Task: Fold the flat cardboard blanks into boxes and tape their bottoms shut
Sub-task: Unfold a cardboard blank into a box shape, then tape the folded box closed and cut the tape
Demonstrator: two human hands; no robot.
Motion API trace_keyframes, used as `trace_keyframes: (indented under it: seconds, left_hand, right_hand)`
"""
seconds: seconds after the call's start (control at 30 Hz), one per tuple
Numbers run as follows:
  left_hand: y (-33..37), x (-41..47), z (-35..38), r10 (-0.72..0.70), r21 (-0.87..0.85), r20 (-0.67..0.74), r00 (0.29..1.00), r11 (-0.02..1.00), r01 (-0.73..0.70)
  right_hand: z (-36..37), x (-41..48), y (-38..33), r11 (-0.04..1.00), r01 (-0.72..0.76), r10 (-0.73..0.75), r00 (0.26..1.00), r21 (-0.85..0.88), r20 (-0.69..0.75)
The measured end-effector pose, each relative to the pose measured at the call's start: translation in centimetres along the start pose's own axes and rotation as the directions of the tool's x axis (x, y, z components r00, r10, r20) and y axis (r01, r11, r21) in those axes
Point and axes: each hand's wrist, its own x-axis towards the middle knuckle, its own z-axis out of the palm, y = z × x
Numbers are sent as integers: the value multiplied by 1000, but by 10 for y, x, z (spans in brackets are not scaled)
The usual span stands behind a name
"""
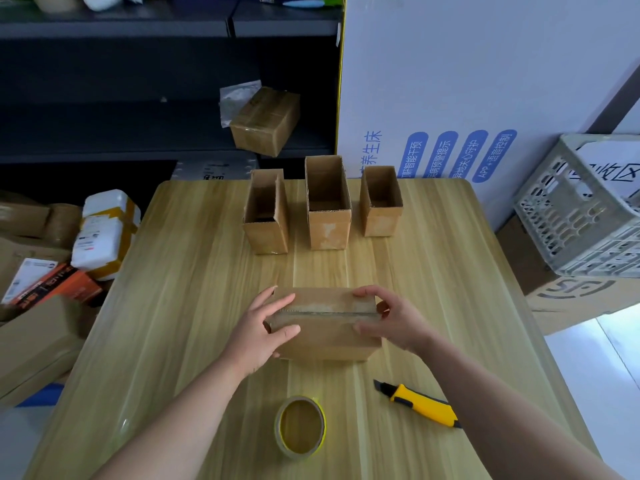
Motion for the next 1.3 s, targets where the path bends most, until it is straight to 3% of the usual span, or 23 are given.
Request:
trace_keyframes:
  seconds: [0.17, 0.33, 0.43, 0.53, 0.77, 0.9, 1.03, 1.17, 1.23, 1.3]
  left_hand:
    - [1, -5, 1, -5, -4, -25, 1000, 1000, 5]
    - [-3, -1, 3, -3, -43, -61, 998, 999, 1]
    - [-9, 4, 5, 2, -66, -80, 997, 998, -8]
    - [-13, 3, 6, 14, -66, -85, 996, 998, -19]
    - [-17, 4, 12, 40, 34, -77, 996, 999, -38]
    - [-17, 5, 13, 50, 63, -65, 997, 997, -46]
    - [-20, 1, 15, 57, 65, -114, 992, 997, -49]
    - [-35, -26, 22, -167, -178, -260, 951, 976, 123]
    - [-49, -38, 28, -242, -73, -151, 958, 970, 234]
    - [-65, -44, 38, -259, 191, 8, 966, 948, 253]
  right_hand:
    - [3, 4, 9, 994, -4, 4, 1000, 108, -3]
    - [6, 0, 5, 996, 21, -19, 1000, 83, -18]
    - [7, 0, 6, 962, 139, -167, 981, -237, -103]
    - [21, -1, 6, 809, 303, -359, 933, -504, -14]
    - [36, -4, 9, 759, 329, -424, 905, -562, -43]
    - [47, -6, 4, 607, 324, -494, 869, -726, -25]
    - [59, -8, 6, 665, 378, -496, 868, -644, -3]
    - [55, -8, 3, 704, 378, -490, 871, -601, -27]
    - [56, -7, 2, 720, 377, -493, 869, -583, -47]
    - [57, -7, 3, 722, 377, -493, 868, -580, -50]
